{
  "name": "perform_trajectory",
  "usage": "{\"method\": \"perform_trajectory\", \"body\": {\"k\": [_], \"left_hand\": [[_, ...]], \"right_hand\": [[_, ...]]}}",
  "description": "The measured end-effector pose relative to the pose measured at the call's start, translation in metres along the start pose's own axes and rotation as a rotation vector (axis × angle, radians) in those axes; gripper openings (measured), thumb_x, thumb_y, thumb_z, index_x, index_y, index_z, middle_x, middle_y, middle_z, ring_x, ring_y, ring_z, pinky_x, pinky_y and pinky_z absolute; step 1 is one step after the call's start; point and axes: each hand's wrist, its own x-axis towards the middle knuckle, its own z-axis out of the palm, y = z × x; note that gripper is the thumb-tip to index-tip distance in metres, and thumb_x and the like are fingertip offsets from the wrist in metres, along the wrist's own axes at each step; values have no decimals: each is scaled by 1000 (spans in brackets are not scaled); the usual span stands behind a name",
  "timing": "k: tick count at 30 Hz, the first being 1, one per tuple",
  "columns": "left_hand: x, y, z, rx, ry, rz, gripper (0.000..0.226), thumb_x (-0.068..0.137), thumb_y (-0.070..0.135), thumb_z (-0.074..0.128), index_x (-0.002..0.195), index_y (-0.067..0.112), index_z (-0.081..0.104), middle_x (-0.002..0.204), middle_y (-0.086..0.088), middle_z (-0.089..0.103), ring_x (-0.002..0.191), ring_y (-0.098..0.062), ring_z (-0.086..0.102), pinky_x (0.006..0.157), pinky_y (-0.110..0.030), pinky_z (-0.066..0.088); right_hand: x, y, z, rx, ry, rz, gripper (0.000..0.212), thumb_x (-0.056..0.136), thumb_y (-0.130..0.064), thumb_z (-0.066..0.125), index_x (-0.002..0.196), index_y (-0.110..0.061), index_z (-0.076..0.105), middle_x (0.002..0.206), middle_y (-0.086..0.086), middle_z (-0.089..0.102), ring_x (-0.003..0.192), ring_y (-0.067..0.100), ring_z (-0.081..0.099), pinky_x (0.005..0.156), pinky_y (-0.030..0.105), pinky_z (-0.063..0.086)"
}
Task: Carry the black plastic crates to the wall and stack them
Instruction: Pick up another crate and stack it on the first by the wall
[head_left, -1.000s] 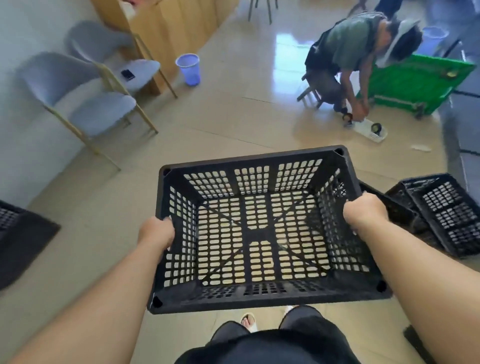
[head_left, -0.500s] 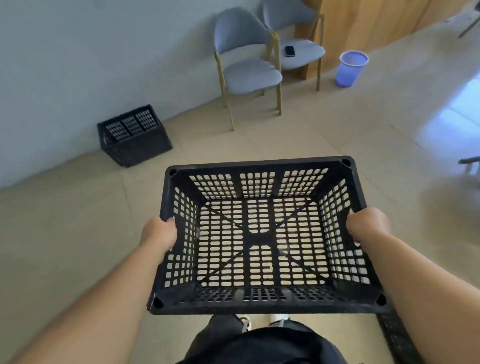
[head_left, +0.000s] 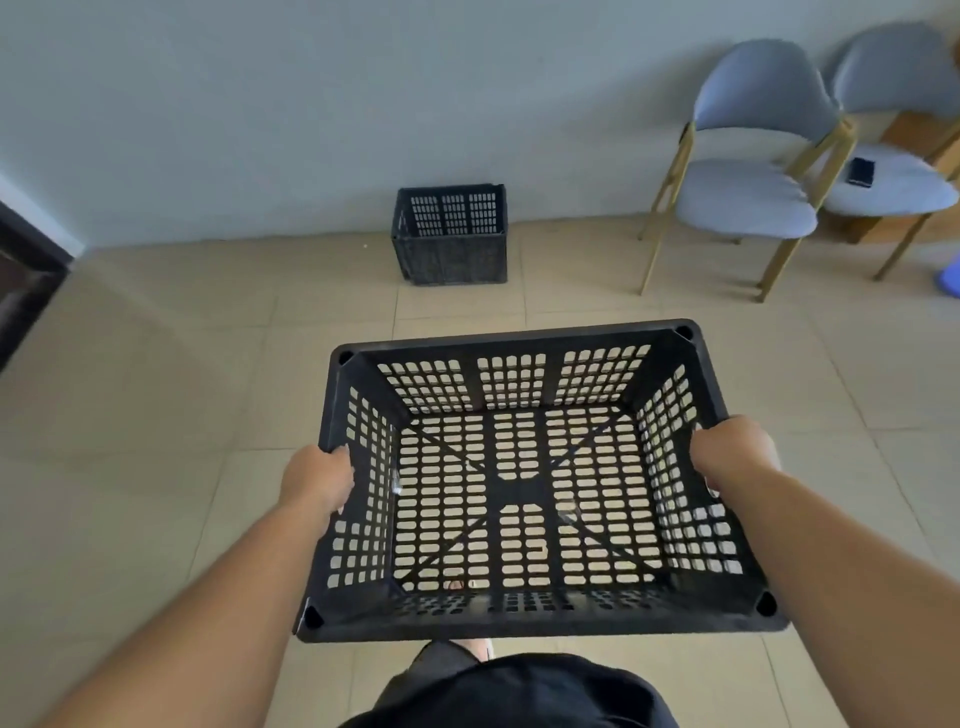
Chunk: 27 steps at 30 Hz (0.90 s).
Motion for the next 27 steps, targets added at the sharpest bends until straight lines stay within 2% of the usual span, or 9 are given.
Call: {"method": "perform_trajectory", "body": {"k": [3,6,10,15,17,19,23,25,27], "left_hand": [[45,17,-23,-21,-18,-25,35,104,25,48,105,-6,64,81,-10,66,70,-27,61,64,-33,48],[82,47,-44,-49,-45,-21,26,105,19,47,99,-2,59,82,-12,61,76,-33,65,63,-32,46],[130,89,-61,-35,-50,-13,30,106,19,44,108,-5,61,80,-7,60,73,-21,56,58,-28,43],[196,143,-57,1,-10,9,36,98,25,49,109,-6,65,94,-21,71,71,-27,62,66,-41,56],[216,167,-47,11,-17,-1,34,103,23,47,109,-5,65,87,-14,68,68,-23,61,59,-33,50],[234,197,-34,7,-5,4,34,104,24,46,110,-4,65,86,-13,68,70,-23,61,60,-32,48],[271,253,-15,-68,-34,-45,26,103,21,48,90,1,59,96,-27,69,63,-21,55,58,-37,50],[289,274,-9,-75,-15,-58,20,100,19,51,86,6,58,88,-24,67,57,-20,55,71,-49,59],[311,293,-4,-101,-17,-72,20,100,18,51,82,10,56,77,-12,62,56,-19,54,84,-57,57]], "right_hand": [[9,-53,20,-23,-16,-24,23,95,-12,50,105,5,62,94,25,68,83,39,67,64,36,52],[17,-97,34,-18,-8,-34,24,95,-11,51,106,6,63,92,25,68,74,36,64,56,30,49],[35,-149,48,2,-11,-25,23,95,-12,51,107,4,62,92,23,67,74,36,65,52,29,47],[82,-208,55,29,-16,-1,22,96,-17,52,106,0,61,92,21,68,74,37,67,53,32,51],[110,-232,57,31,-21,10,21,97,-18,52,106,0,60,91,20,67,73,36,67,53,32,51],[141,-255,58,27,-28,19,21,99,-19,52,105,-1,59,89,20,67,71,35,66,53,32,50],[203,-306,54,2,-38,2,22,99,-20,52,105,-1,59,87,20,67,70,35,66,53,32,49],[229,-334,51,-8,-46,-9,23,98,-21,53,107,0,59,89,20,67,72,36,66,54,33,50],[257,-366,50,-24,-57,-37,24,99,-21,53,108,0,60,90,20,67,73,35,65,53,31,47]]}}
